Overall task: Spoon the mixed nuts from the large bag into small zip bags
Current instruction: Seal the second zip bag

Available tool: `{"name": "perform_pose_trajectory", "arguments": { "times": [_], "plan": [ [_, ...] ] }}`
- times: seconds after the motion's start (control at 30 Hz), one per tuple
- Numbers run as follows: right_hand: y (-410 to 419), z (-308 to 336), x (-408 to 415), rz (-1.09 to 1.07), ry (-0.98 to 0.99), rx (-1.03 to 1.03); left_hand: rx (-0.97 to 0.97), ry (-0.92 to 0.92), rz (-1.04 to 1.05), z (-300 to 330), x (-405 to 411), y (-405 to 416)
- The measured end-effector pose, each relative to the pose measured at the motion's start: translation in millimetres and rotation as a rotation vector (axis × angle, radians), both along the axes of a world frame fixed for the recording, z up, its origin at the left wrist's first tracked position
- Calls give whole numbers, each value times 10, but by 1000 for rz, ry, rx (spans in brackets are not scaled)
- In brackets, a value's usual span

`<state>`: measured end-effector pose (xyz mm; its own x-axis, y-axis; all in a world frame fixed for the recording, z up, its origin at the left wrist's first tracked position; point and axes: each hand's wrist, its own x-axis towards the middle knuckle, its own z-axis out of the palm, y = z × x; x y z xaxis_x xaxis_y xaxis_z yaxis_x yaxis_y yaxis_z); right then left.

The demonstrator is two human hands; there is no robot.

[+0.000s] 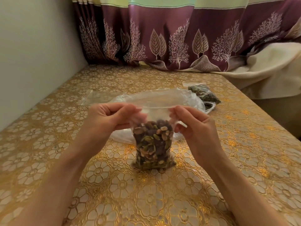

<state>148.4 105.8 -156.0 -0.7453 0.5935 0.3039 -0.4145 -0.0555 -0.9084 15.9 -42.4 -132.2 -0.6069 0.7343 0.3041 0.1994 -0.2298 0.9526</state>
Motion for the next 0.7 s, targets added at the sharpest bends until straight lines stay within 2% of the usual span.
{"name": "perform_pose_trajectory", "arguments": {
  "times": [0.17,0.7],
  "plan": [
    [15,-10,29,-59,-16,-9,38,-22,43,-7,-69,-65],
    [20,34,65,-107,-18,-10,63,90,98,-30,29,-56]
  ]
}}
